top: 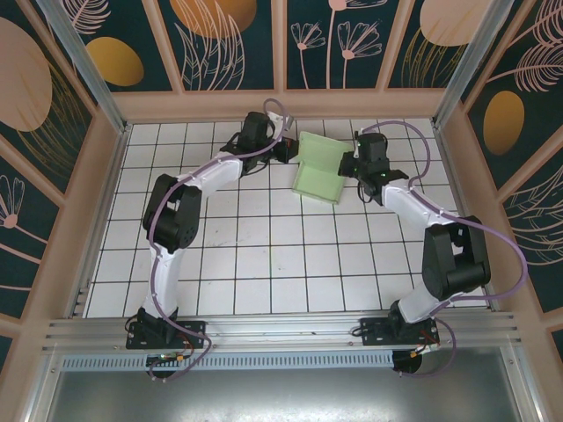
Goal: Fold the paper box
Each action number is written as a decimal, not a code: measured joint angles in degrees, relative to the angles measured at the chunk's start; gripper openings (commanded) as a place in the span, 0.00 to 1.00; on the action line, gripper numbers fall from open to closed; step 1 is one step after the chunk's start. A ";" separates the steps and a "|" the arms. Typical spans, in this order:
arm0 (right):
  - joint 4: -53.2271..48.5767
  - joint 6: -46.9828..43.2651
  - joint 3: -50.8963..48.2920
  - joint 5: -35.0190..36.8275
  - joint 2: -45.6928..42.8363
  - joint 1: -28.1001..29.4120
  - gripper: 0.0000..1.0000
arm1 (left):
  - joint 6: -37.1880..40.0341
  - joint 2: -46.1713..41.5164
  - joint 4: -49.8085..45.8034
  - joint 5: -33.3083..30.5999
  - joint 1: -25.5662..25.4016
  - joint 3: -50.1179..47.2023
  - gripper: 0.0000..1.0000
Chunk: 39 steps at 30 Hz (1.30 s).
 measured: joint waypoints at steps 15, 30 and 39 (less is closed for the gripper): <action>6.71 8.26 -2.86 6.73 1.16 1.49 0.00 | -6.69 0.02 2.47 -2.84 -1.31 -0.26 0.00; 21.07 8.13 -13.75 14.38 1.44 5.99 0.00 | -12.52 -0.50 18.95 -5.62 -2.29 -13.33 0.00; 27.23 8.04 -17.20 17.31 1.44 7.89 0.00 | -14.12 -1.70 24.02 -7.15 -2.71 -17.29 0.00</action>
